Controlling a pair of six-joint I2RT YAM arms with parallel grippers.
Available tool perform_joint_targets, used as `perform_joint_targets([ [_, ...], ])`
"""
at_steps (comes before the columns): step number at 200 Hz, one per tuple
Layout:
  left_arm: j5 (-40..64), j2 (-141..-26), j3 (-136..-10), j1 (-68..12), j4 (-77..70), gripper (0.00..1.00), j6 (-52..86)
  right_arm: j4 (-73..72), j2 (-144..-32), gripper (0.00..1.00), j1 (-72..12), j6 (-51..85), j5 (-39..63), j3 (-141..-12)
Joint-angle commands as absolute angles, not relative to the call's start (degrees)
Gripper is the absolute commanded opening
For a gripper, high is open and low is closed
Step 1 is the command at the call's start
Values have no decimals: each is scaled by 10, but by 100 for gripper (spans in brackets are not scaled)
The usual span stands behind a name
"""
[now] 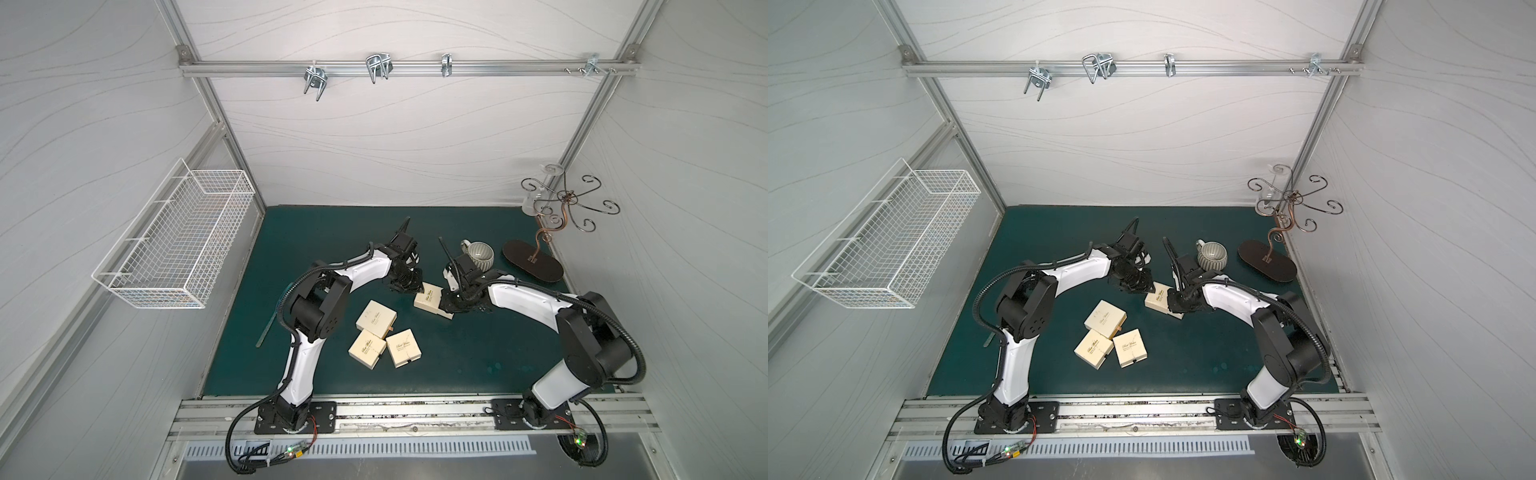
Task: Take out the earrings from the drawer-style jewelry box
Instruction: Pick up the earring from the drawer.
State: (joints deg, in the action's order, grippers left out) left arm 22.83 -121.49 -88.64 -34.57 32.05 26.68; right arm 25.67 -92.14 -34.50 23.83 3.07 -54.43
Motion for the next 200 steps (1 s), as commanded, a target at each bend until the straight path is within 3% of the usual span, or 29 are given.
perform_joint_targets([
  [1,174,-1243,-875,-346,384,33,257,279,-935,29,-350,224,10,-557],
  [105,173,-1247,-877,-346,387,33,256,289,-976,27,-389,213,-1,-586],
  [157,172,-1247,-875,-346,388,34,256,280,-974,14,-385,220,6,-576],
  [200,166,-1251,-880,-346,394,33,256,248,-927,10,-341,253,47,-539],
])
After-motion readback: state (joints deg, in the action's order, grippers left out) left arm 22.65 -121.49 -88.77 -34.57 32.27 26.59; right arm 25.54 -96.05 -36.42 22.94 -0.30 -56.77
